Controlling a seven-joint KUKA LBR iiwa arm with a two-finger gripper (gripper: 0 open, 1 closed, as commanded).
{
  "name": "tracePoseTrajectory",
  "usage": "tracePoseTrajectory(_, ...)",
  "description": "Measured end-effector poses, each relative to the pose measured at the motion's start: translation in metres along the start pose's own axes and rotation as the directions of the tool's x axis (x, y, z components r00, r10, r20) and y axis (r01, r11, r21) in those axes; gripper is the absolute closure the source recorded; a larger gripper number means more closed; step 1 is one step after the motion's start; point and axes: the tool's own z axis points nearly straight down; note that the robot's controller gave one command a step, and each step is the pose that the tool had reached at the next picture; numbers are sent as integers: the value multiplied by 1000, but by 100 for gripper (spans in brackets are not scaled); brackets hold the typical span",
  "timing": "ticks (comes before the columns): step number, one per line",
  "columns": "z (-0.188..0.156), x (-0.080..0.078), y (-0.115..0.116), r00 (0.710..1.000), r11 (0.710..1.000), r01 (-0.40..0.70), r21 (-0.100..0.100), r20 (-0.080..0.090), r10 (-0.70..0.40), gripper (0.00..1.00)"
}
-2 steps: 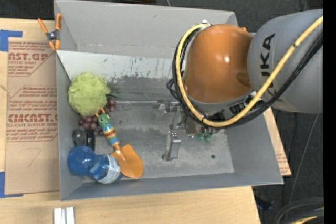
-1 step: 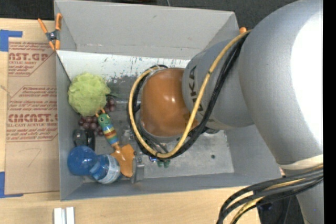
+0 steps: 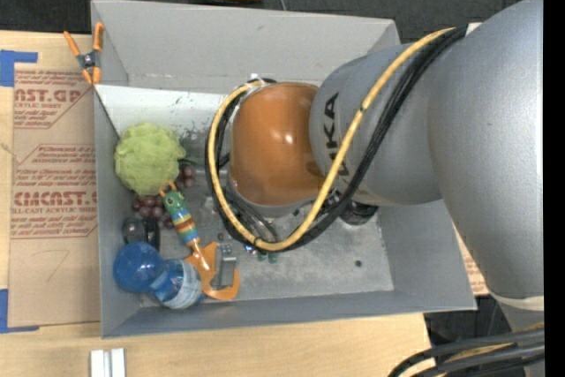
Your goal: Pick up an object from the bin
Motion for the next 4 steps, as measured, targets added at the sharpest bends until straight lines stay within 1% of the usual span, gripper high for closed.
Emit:
tracePoseTrajectory(1, 56, 10, 26, 1000, 1000, 12, -1, -8, -12, 0)
tracePoseTrajectory(2, 84, -1, 59, 977, 977, 212, 14, 5, -212, 0)
tracePoseTrajectory(3, 82, 5, 58, 998, 998, 61, 10, -4, -61, 100)
tracePoseTrajectory(4, 82, 5, 58, 998, 998, 61, 10, -4, -61, 100)
